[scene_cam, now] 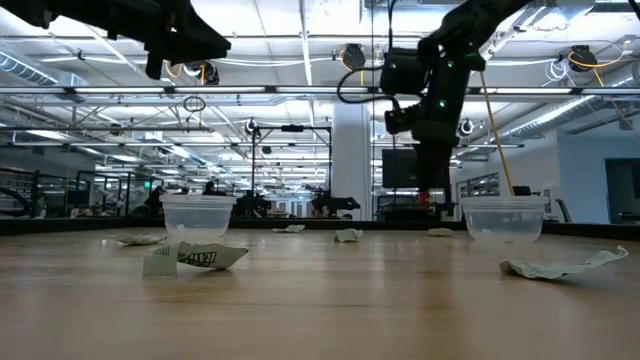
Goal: Pick and place Stevia / Truvia into bins
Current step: Put the stevia packet into the right transparent container
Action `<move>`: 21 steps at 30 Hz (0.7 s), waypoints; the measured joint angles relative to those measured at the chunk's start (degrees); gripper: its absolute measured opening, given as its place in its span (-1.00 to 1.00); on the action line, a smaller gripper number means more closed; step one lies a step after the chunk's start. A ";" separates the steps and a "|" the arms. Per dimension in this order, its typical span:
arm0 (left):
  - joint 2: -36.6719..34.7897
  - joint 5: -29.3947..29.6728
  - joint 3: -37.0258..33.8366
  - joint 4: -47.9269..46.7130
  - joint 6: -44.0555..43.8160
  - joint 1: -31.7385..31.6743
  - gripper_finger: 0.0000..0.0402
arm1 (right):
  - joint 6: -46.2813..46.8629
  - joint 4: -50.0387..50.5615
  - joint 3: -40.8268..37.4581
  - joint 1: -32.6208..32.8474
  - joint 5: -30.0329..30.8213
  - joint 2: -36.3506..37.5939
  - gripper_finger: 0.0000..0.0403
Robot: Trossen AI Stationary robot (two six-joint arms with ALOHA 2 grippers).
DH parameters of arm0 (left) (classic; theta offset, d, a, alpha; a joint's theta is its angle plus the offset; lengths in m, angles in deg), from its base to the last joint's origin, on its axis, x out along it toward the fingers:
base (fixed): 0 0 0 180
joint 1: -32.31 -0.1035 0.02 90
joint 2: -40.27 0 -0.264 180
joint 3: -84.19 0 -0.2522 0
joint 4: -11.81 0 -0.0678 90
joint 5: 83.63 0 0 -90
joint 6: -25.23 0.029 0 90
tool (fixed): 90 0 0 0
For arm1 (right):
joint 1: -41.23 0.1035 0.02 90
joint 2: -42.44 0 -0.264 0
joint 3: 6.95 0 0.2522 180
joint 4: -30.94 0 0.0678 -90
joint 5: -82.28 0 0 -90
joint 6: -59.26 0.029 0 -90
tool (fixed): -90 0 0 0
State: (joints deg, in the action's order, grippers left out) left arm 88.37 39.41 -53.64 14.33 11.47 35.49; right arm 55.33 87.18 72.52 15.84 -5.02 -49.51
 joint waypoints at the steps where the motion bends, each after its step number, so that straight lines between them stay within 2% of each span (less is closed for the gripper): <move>1: 0.00 0.00 0.00 0.25 0.02 0.00 -0.57 | 0.19 0.28 0.42 0.08 0.06 0.01 -0.42; 7: 0.00 -0.02 0.00 0.32 0.13 0.00 -0.57 | 0.63 2.04 0.50 1.68 3.35 -1.97 -0.42; 14: 0.00 -0.04 0.00 -0.91 0.12 0.00 -0.57 | 1.32 2.36 0.44 3.13 3.75 -9.80 -0.42; 18: 0.00 -0.09 0.00 -1.76 0.11 0.00 -0.57 | 1.50 2.54 0.44 3.10 10.12 -12.23 -0.42; 21: 0.00 -0.11 0.00 -2.61 0.10 0.00 -0.57 | 1.72 2.60 0.44 3.06 12.13 -12.81 -0.42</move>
State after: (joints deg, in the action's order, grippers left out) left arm 88.37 39.30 -53.64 11.72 11.57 35.49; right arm 57.04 89.78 72.96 18.90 7.11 -62.32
